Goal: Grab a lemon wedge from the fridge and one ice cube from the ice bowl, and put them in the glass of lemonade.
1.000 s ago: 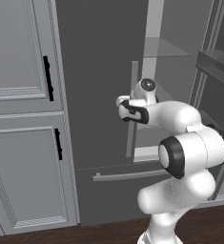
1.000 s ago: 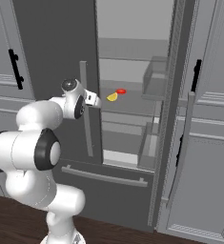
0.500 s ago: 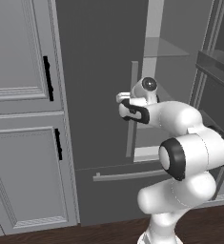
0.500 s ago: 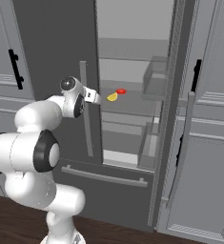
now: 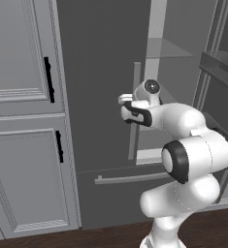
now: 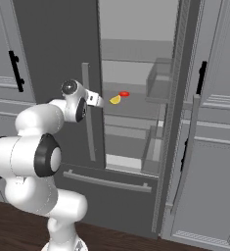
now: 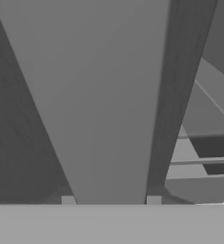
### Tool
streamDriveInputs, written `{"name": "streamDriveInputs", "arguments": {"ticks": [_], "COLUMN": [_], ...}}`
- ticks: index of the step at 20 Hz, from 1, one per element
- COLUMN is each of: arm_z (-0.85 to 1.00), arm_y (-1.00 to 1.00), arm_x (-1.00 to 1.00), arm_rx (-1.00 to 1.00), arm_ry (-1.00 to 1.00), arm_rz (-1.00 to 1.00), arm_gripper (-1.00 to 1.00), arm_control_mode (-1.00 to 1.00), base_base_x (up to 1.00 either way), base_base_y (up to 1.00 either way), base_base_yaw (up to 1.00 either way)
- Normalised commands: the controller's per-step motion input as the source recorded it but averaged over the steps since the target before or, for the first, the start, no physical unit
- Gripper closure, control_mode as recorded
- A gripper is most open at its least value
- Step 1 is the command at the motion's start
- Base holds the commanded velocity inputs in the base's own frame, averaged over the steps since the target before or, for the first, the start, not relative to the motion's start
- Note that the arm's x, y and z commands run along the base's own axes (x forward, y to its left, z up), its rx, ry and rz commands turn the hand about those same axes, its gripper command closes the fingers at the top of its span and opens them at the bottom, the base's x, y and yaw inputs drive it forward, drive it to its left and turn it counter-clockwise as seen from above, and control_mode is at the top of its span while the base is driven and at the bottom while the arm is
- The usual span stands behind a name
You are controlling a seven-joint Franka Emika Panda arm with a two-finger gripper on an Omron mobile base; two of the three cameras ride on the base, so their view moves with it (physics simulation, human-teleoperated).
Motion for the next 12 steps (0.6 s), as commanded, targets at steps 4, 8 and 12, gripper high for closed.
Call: {"name": "streamDriveInputs", "arguments": {"ticks": [4,8,12], "arm_z": [-0.01,0.0,0.19], "arm_y": [0.08,0.13,0.41], "arm_x": [0.26,0.28,0.01], "arm_rx": [0.0,0.0,0.0], "arm_ry": [-0.01,0.0,0.01], "arm_rz": [0.0,0.0,0.0], "arm_gripper": [1.0,1.0,1.0], "arm_control_mode": [-1.0,-1.0,-1.0], "base_base_x": [0.0,0.0,0.0], "base_base_y": [0.0,0.0,0.0], "base_base_yaw": [0.0,0.0,0.0]}}
